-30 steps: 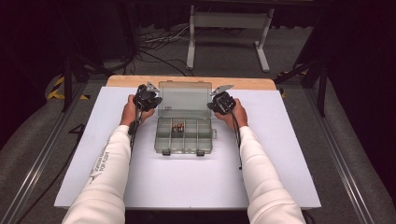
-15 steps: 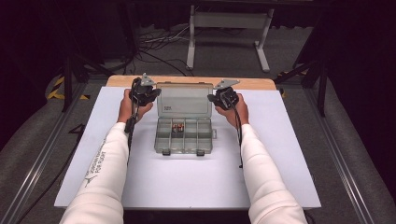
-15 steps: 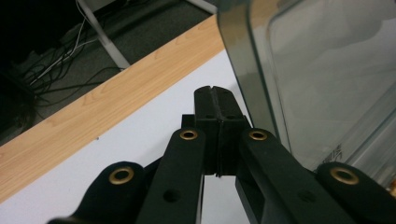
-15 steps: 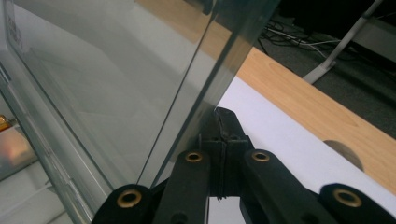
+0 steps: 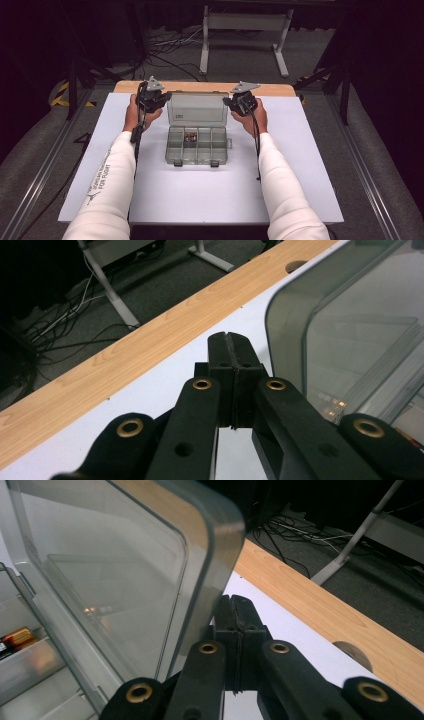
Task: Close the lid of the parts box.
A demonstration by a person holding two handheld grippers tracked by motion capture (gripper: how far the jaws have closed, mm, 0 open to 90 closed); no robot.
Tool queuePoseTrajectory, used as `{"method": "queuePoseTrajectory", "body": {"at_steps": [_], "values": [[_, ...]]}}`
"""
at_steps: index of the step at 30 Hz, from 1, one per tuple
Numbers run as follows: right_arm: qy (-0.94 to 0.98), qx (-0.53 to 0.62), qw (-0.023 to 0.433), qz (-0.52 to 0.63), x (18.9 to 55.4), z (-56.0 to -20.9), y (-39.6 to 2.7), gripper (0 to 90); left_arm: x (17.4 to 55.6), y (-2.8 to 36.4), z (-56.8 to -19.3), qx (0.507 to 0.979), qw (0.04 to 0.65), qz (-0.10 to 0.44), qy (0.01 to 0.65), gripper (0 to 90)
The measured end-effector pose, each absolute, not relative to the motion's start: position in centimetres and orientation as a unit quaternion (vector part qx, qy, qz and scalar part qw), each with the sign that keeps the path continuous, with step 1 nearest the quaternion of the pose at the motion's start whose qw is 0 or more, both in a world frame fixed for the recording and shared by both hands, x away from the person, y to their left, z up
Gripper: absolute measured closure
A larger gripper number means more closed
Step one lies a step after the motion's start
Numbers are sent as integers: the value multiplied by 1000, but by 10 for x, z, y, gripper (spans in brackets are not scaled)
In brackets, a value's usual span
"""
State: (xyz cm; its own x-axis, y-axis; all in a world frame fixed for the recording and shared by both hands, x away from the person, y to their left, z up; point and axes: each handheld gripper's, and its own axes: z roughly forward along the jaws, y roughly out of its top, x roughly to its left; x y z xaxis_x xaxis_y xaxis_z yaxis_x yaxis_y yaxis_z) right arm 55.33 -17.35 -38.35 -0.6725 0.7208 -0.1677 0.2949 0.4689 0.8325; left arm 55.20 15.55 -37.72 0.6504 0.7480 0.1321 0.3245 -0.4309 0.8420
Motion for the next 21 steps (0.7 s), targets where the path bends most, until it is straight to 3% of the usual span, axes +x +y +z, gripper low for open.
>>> {"method": "queuePoseTrajectory", "body": {"at_steps": [21], "values": [[804, 304, 270, 434, 537, -366, -175, 900, 535, 158, -364, 802, 429, 259, 325, 896]]}}
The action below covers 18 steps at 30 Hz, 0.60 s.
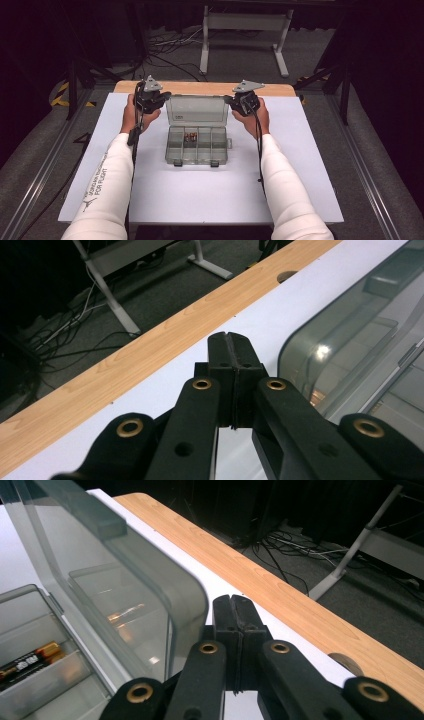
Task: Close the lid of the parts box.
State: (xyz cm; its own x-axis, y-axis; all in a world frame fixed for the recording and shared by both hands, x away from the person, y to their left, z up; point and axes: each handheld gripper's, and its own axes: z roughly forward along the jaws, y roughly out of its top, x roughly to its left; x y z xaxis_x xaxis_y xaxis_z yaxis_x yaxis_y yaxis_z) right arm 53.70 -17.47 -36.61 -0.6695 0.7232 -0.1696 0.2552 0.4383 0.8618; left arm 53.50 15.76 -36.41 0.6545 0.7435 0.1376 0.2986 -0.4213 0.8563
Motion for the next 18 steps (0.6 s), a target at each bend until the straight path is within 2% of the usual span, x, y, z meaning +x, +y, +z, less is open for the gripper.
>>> {"method": "queuePoseTrajectory", "body": {"at_steps": [18], "values": [[803, 317, 273, 425, 523, -357, -172, 900, 519, 154, -360, 798, 413, 278, 339, 895]]}}
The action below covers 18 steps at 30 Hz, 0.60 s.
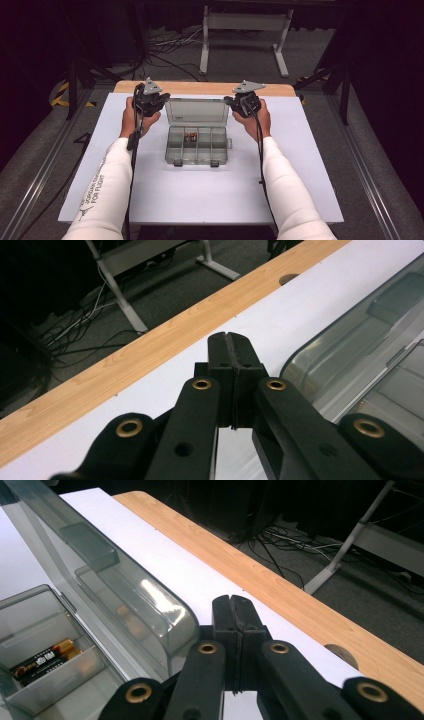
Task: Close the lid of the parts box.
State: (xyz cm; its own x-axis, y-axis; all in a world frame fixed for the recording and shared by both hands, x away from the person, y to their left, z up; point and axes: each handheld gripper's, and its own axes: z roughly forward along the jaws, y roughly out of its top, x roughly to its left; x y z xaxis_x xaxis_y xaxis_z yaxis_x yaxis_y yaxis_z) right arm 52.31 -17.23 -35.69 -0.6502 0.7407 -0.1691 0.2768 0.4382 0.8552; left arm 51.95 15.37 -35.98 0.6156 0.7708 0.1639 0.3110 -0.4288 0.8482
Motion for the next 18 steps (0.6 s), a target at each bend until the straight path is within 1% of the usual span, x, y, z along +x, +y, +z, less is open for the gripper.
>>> {"method": "queuePoseTrajectory", "body": {"at_steps": [7, 10, 14, 18], "values": [[800, 324, 274, 424, 521, -358, -172, 900, 514, 147, -358, 791, 389, 297, 368, 895], [798, 328, 274, 425, 519, -358, -171, 900, 510, 146, -359, 782, 397, 295, 379, 896], [798, 325, 278, 424, 516, -355, -171, 900, 506, 146, -359, 779, 397, 305, 377, 896], [796, 323, 276, 431, 513, -352, -171, 900, 502, 146, -358, 779, 401, 301, 377, 895]]}}
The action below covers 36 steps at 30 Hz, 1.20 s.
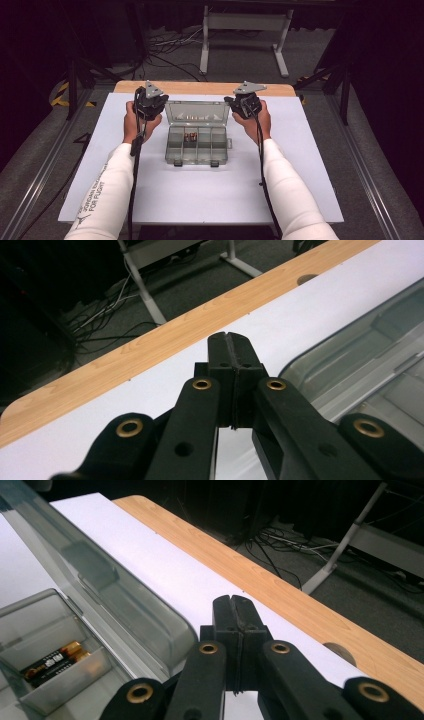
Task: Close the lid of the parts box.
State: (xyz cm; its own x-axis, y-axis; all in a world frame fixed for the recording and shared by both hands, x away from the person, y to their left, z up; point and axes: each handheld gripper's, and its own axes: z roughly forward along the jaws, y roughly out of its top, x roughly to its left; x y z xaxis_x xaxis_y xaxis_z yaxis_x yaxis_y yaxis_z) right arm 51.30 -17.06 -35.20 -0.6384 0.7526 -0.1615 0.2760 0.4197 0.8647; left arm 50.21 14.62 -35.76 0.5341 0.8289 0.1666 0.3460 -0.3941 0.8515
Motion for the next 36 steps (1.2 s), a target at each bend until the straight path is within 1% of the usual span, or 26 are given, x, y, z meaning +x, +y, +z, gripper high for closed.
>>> {"method": "queuePoseTrajectory", "body": {"at_steps": [8, 22, 36], "values": [[799, 316, 279, 430, 507, -350, -169, 900, 494, 145, -355, 784, 400, 301, 368, 895], [804, 307, 268, 433, 495, -351, -170, 900, 481, 145, -358, 786, 403, 299, 361, 895], [807, 305, 264, 431, 489, -353, -170, 900, 476, 146, -360, 787, 404, 297, 360, 896]]}}
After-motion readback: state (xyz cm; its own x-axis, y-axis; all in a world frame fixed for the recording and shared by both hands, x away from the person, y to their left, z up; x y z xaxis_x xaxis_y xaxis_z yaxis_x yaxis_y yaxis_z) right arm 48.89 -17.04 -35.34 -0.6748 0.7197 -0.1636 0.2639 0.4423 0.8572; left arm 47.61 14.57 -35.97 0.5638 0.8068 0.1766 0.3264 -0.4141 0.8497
